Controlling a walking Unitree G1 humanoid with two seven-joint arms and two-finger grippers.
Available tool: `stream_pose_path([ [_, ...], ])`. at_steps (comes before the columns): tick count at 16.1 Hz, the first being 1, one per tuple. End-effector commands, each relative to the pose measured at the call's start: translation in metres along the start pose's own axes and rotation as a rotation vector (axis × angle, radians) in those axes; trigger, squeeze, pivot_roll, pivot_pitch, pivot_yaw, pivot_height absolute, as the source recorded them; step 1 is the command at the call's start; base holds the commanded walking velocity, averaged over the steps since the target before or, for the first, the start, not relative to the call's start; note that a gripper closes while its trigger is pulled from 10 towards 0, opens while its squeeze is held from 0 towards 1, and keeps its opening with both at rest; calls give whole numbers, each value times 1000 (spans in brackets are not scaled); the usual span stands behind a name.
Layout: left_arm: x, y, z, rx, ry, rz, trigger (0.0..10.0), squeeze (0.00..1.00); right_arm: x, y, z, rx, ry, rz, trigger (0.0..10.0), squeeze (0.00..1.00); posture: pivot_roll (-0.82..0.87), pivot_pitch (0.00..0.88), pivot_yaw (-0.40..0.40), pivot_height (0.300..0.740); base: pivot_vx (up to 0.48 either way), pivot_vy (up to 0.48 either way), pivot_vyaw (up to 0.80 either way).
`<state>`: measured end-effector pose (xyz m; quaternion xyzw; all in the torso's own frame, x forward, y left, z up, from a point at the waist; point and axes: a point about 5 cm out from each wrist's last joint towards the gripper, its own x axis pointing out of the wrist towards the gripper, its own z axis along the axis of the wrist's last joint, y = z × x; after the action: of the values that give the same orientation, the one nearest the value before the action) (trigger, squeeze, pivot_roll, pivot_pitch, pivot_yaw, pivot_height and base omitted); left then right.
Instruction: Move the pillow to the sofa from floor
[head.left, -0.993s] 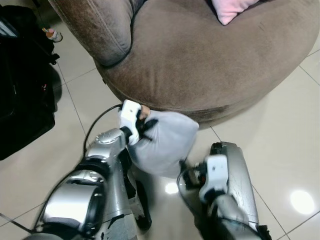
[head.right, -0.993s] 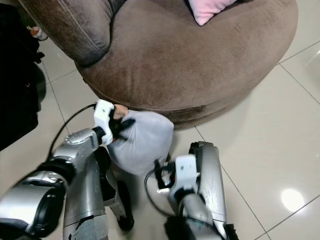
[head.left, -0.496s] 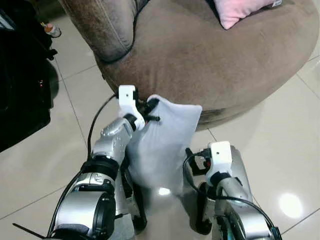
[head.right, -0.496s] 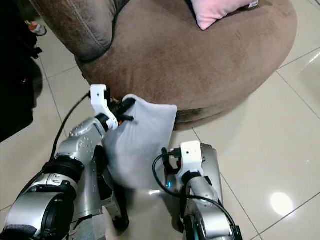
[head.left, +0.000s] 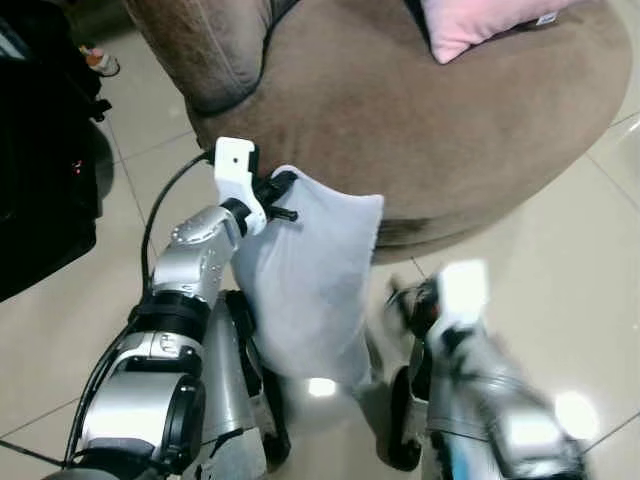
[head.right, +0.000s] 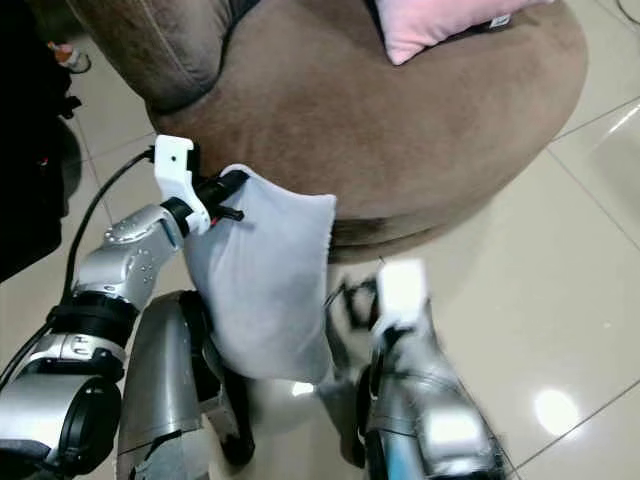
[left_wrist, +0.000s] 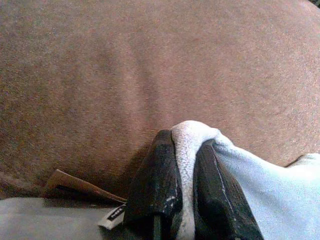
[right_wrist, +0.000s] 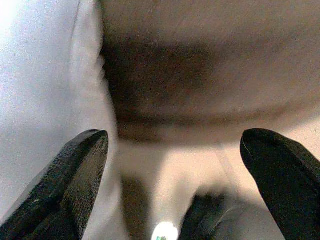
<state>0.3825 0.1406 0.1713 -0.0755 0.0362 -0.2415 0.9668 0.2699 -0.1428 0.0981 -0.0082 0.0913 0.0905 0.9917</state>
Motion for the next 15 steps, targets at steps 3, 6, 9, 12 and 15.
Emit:
stream_pose_path([
  [3, -1, -9, 60, 119, -249, -16, 0, 0, -4, 4, -15, 38, 31, -1, 10000, 0, -116, 232, 16, 472, 0, 0, 0],
  [6, -1, -13, 54, 116, -231, -31, 0, 0, -7, 7, -20, 3, 85, 2, 10000, 0, -117, 229, 9, 472, 0, 0, 0],
  [9, 0, -16, 51, 120, -224, -40, 0, 0, -7, 5, -17, 18, 58, -3, 10000, 0, -120, 226, 6, 472, 0, 0, 0],
  [12, 0, -19, 47, 122, -214, -48, 0, 0, -5, 6, -22, 3, 84, -7, 10000, 0, -119, 226, 5, 472, 0, 0, 0],
  [15, 0, -19, 46, 130, -208, -51, 0, 0, -2, 4, -21, 8, 102, -42, 10000, 0, -123, 238, 9, 472, 0, 0, 0],
])
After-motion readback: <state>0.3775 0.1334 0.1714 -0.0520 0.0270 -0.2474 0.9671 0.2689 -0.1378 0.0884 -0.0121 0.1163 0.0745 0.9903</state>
